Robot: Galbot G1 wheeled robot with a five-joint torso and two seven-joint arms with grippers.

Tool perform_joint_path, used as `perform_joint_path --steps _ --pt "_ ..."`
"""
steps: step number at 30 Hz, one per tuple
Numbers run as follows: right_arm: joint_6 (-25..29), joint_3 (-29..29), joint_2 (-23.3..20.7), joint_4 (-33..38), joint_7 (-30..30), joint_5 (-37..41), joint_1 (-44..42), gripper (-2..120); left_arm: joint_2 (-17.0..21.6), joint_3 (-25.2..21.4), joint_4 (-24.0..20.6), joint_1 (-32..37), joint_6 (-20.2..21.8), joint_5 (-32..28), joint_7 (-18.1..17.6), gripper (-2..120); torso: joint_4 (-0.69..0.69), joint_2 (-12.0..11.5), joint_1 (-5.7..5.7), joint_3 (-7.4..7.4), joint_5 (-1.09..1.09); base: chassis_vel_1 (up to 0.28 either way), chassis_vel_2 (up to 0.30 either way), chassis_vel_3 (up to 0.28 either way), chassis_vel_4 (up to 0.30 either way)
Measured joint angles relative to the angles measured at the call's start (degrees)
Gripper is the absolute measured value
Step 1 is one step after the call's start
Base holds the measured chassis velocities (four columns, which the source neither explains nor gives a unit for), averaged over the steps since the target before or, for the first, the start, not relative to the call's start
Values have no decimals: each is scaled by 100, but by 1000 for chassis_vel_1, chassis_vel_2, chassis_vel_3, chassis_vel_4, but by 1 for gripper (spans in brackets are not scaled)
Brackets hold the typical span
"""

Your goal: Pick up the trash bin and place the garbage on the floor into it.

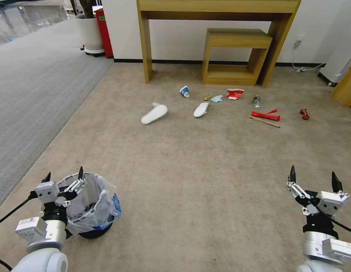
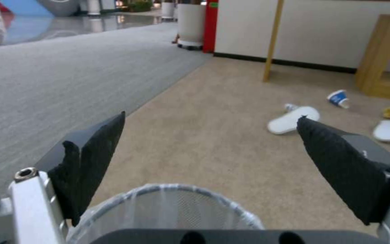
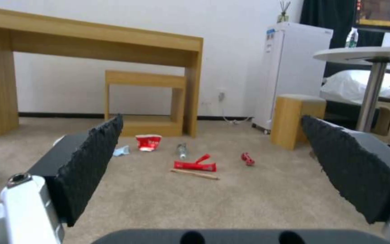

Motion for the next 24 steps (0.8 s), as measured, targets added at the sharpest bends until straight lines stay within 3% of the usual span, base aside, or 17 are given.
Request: perform_joint_path --steps 4,7,8,12,24 --pt "174 29 -6 -42 -172 9 -2 100 4 61 66 25 -104 39 -158 100 0 0 0 0 0 0 0 0 0" --pt "208 43 -22 -75 -268 15 10 100 26 66 138 43 -331 92 63 100 0 0 0 0 0 0 0 0 0" --pt "232 48 -29 -98 -314 15 19 100 48 62 164 71 -485 152 330 100 0 0 0 0 0 0 0 0 0" --pt "298 54 -45 -158 -418 18 45 100 69 41 209 83 -740 386 733 100 0 0 0 0 0 0 0 0 0" --pt "449 119 -151 -298 -784 11 81 100 50 92 267 89 -1115 766 1442 100 0 0 0 0 0 0 0 0 0"
